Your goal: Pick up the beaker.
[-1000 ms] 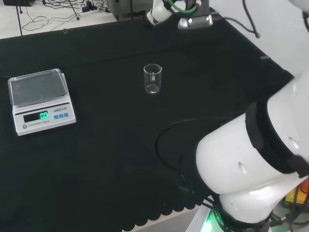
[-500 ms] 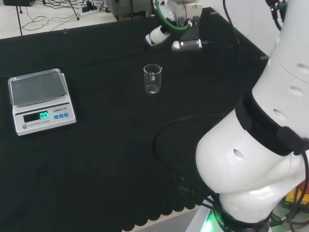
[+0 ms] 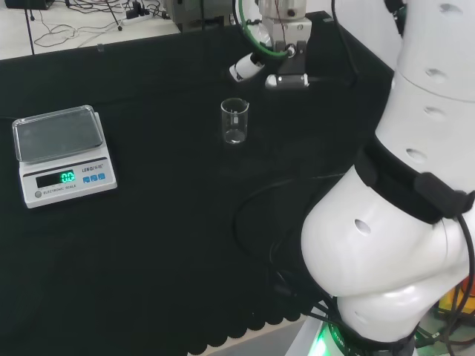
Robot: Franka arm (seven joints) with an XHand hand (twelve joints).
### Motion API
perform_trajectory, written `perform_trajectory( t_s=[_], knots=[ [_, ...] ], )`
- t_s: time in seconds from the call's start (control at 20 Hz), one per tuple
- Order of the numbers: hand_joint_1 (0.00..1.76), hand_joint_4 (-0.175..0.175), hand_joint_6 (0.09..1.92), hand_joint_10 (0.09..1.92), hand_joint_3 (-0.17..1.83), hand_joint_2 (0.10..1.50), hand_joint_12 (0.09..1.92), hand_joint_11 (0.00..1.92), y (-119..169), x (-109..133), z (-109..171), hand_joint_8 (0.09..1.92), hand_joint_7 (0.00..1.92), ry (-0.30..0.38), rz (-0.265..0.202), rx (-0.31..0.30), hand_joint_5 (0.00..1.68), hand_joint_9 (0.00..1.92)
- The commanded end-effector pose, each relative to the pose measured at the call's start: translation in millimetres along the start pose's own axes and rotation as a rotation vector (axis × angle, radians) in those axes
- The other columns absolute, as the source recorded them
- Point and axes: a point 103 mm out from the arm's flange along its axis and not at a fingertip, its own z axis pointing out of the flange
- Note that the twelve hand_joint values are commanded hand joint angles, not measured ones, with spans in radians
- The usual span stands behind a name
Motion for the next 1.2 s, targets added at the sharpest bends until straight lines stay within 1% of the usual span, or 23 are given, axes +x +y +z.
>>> perform_trajectory(
  t_s=[0.05,0.3,0.45,0.6,0.95,1.2],
  knots=[
    [0.62,-0.016,0.09,0.87,0.16,0.79,1.24,0.0,32,7,43,0.71,0.02,0.046,-0.005,0.039,0.11,0.13],
    [0.61,-0.005,0.09,0.87,0.15,0.78,1.22,0.0,37,9,57,0.68,0.0,0.055,0.002,0.083,0.09,0.12],
    [0.6,0.011,0.09,0.86,0.15,0.78,1.24,0.0,42,8,63,0.58,0.0,0.052,0.016,0.09,0.06,0.09],
    [0.6,0.019,0.09,0.86,0.15,0.78,1.23,0.0,49,7,72,0.5,0.0,0.056,0.032,0.106,0.03,0.07],
    [0.59,0.027,0.09,0.87,0.14,0.78,1.18,0.0,59,11,99,0.4,0.0,0.044,0.028,0.164,0.01,0.05],
    [0.59,0.036,0.09,0.87,0.13,0.77,1.16,0.0,65,14,108,0.35,0.0,0.035,0.03,0.184,0.0,0.04]
  ],
)
